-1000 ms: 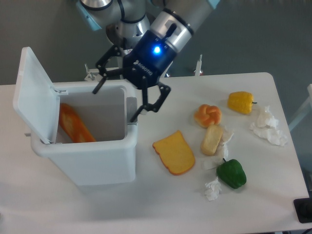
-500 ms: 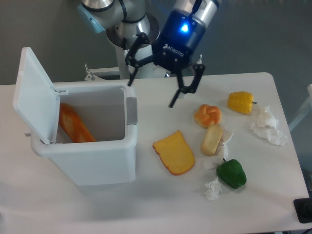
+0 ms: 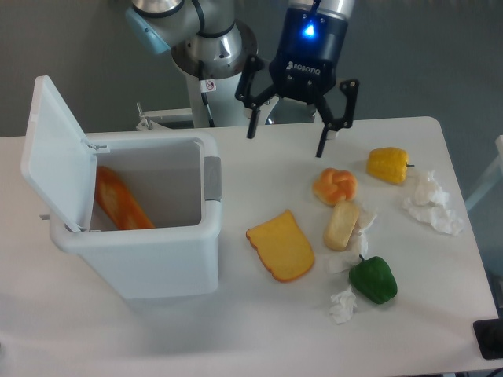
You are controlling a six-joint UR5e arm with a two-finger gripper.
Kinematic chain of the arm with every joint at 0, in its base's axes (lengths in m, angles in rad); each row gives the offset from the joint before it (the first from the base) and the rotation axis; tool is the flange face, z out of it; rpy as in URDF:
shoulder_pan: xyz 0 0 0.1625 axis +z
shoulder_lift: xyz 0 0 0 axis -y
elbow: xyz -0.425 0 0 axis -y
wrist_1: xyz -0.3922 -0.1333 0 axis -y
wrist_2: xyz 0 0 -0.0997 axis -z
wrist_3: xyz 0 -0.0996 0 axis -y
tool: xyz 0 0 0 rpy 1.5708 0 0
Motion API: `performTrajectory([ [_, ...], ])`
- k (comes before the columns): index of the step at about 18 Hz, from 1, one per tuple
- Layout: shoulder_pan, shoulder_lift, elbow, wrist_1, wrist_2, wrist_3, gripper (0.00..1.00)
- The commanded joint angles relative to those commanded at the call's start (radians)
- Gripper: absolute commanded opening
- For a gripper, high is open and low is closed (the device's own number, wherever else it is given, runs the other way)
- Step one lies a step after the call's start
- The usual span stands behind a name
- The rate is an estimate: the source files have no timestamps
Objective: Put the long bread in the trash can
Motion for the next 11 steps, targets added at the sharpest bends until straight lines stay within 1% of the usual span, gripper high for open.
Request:
performTrajectory([
  [2,-0.002,0.008,0.002,0.002,0.047,0.02,1.0],
  [5,-0.005,0.014,0.005,0.0,0.126,0.168,1.0],
  [9,0.011,0.012,-0.003,-0.003,0.14,0.302,1.0],
  [11,0.015,0.015,-0.003,-0.006,0.164,0.345,1.0],
])
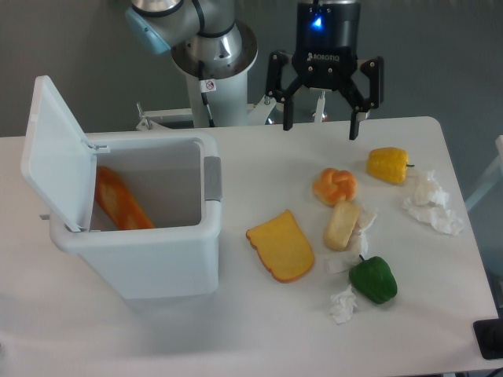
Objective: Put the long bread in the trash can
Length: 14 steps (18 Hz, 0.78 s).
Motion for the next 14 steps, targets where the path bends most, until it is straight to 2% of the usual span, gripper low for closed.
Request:
performTrajectory([
  [3,0.0,0.017,-0.017,-0.006,0.067,0.026,1.0],
  [5,0.006,0.038,-0.034,-0.043,0.121,0.07,1.0],
  [8,0.037,0.069,-0.066,-0.069,0.131,0.17,1.0],
  [14,0.136,0.113,-0.08,-0.193,0.129,0.417,1.0],
])
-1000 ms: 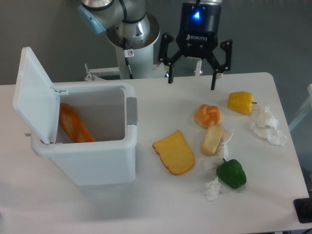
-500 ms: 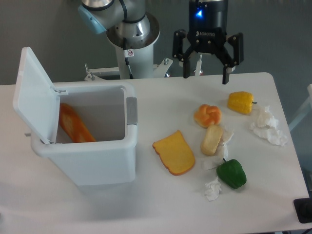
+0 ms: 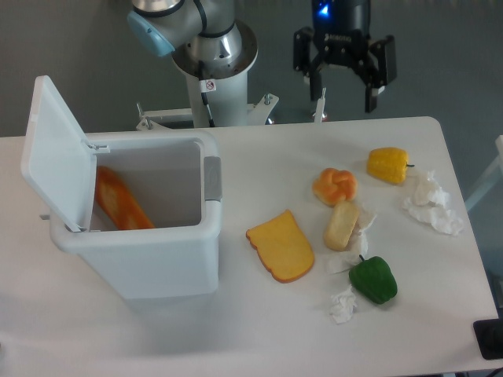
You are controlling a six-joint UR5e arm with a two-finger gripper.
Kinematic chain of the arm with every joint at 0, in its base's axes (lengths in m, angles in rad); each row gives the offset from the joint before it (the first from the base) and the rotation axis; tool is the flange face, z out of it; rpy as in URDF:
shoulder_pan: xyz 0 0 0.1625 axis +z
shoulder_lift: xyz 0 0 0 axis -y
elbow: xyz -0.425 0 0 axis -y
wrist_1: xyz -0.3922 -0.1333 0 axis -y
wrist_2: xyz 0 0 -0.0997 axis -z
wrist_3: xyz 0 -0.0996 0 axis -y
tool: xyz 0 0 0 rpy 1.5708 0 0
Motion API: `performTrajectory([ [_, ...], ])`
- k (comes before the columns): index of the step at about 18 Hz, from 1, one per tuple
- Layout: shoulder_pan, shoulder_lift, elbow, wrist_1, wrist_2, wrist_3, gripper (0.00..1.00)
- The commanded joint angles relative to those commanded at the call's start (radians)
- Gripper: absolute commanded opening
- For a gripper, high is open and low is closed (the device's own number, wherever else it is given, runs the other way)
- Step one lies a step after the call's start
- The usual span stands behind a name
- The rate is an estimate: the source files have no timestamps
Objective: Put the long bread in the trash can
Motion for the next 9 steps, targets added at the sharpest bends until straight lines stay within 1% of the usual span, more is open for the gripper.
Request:
performTrajectory([
  [6,0.045,0.003,0.009,-0.057,0.015,0.164,1.0],
  [9,0.049,0.008,0.008,-0.061,0.02,0.18,1.0],
])
